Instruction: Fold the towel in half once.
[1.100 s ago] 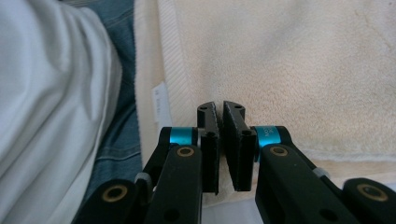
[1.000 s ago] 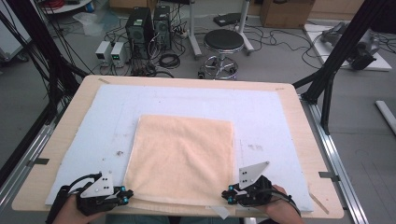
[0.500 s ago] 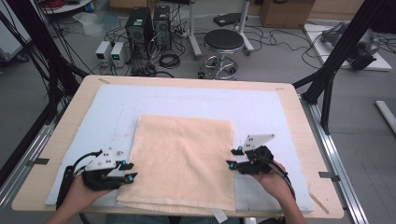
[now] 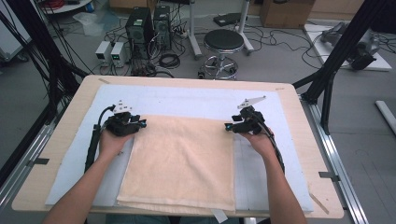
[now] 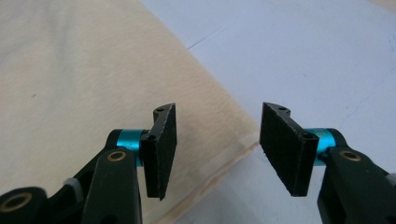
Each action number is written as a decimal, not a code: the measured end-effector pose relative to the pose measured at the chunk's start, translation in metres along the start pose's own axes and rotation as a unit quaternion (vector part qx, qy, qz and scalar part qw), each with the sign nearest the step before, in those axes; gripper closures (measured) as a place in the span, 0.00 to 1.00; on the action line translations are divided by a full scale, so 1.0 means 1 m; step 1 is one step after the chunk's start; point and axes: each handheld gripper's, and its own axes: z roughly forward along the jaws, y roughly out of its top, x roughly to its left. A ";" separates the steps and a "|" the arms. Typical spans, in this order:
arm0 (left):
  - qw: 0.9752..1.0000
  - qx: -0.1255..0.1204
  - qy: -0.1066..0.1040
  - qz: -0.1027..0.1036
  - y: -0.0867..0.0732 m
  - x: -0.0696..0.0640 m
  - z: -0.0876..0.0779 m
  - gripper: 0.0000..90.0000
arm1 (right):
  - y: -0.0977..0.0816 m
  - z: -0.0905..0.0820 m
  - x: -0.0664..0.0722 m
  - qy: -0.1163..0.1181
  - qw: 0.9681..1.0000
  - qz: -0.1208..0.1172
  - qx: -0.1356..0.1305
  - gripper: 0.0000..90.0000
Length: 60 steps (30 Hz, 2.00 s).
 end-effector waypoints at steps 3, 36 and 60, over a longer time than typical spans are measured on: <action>1.000 0.008 -0.001 -0.023 0.003 0.006 0.017 0.68 | 0.000 0.011 -0.009 0.006 1.000 0.019 0.014 0.51; 1.000 -0.019 -0.003 -0.001 0.019 0.014 0.005 0.65 | 0.029 -0.002 -0.002 -0.029 0.999 -0.026 -0.008 0.58; 0.972 -0.005 -0.193 0.137 -0.072 -0.061 -0.104 0.55 | -0.070 -0.054 0.117 0.096 0.986 -0.134 -0.002 0.54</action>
